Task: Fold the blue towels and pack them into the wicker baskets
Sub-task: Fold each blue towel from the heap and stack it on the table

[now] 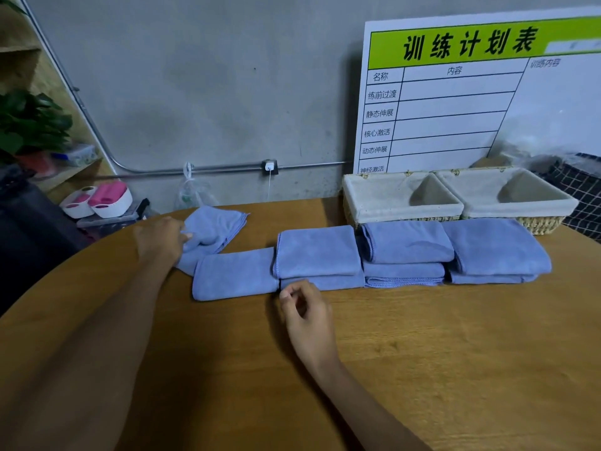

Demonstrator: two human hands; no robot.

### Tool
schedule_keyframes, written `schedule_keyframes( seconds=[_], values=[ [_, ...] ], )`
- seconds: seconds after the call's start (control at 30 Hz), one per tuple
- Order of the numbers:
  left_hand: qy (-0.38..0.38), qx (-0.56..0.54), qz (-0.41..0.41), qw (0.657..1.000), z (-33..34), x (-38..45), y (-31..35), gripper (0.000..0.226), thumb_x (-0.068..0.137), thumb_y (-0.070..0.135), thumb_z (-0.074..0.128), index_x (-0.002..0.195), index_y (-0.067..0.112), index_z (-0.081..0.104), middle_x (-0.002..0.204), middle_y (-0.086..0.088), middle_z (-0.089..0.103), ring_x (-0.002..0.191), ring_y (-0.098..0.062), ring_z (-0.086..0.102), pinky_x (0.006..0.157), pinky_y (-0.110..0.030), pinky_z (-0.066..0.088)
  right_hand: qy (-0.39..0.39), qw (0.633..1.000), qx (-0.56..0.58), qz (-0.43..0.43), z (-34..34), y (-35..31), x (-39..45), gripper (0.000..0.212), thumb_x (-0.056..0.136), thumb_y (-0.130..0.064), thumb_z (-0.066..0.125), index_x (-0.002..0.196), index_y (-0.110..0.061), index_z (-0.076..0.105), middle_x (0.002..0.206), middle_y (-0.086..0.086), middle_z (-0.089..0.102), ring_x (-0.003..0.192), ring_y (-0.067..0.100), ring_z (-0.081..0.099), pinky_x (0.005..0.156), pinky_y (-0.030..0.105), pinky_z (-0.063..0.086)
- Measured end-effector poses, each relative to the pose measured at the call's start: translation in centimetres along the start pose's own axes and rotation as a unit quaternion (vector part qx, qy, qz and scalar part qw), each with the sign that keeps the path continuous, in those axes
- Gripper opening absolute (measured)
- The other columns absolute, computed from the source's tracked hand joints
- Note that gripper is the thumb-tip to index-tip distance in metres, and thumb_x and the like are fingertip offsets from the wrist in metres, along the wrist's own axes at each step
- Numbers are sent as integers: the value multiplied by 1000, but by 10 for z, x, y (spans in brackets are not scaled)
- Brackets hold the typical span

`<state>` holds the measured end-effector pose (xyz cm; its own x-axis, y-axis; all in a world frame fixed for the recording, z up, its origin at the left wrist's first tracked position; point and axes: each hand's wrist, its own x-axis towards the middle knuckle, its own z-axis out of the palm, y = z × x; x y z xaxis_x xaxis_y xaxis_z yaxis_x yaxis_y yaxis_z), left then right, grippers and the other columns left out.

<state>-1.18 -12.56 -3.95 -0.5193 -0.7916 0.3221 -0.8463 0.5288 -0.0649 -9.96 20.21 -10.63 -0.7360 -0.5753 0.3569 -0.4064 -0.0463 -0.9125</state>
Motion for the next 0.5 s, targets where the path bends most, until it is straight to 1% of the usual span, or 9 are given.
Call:
schedule_keyframes(
  seconds=[0.07,0.13,0.17,0.23,0.3,0.33,0.4,0.43,0.5],
  values=[
    [76,-113,-59,989,-14,-1,-7,24,99,26,58,96,6,69,98,-22,64,92,-42,63,77,-43,49,-3,1000,1,1,-1,-1,0,11,96,-23,59,86,-24,61,78,-6,61,76,15,59,69,32,49],
    [152,-250,-138,946,-38,-3,-18,32,101,28,52,106,-1,65,109,-30,60,102,-46,59,86,-53,47,-10,1000,1,-5,-2,-4,0,11,95,-20,59,85,-24,62,78,-6,62,75,16,59,69,31,49],
    [207,-305,-155,917,-55,-6,-22,38,101,33,50,107,-2,63,110,-30,59,103,-45,57,88,-53,45,-16,1000,-2,-9,-2,-6,0,11,95,-19,59,85,-24,62,78,-6,62,75,15,60,69,31,49],
    [310,-389,-120,859,-92,-14,-27,38,100,37,48,100,3,64,101,-19,59,101,-33,59,89,-40,43,-37,999,-3,-6,-3,-7,0,11,95,-20,59,86,-25,62,78,-5,63,75,15,60,69,31,49],
    [376,-433,-37,819,-138,-34,-16,14,102,35,51,93,27,60,95,5,52,92,0,56,87,-22,40,-63,998,5,2,-5,-9,1,7,95,-26,59,89,-27,63,76,-4,62,74,15,60,69,35,50],
    [397,-449,3,800,-160,-46,-6,10,103,34,52,93,33,56,95,7,50,89,3,52,86,-18,39,-75,997,18,11,-9,-11,1,6,96,-29,59,92,-28,64,76,-2,61,73,15,61,70,37,51],
    [409,-467,48,783,-194,-76,16,18,103,32,55,95,18,63,99,-1,53,92,-9,53,86,-23,41,-91,993,68,29,-20,-20,2,7,99,-28,59,98,-24,65,79,7,59,71,16,59,68,38,51],
    [405,-468,56,783,-207,-94,27,23,102,30,56,98,9,64,101,-3,54,94,-12,54,86,-24,42,-96,990,97,36,-29,-25,3,8,100,-25,58,101,-21,65,80,10,58,68,16,58,64,32,50],
    [373,-471,75,796,-220,-138,54,18,99,23,60,99,5,65,99,-5,56,94,-13,54,86,-21,42,-99,984,136,54,-48,-34,3,10,102,-20,57,106,-14,64,78,8,57,62,16,57,57,23,46]
  ],
)
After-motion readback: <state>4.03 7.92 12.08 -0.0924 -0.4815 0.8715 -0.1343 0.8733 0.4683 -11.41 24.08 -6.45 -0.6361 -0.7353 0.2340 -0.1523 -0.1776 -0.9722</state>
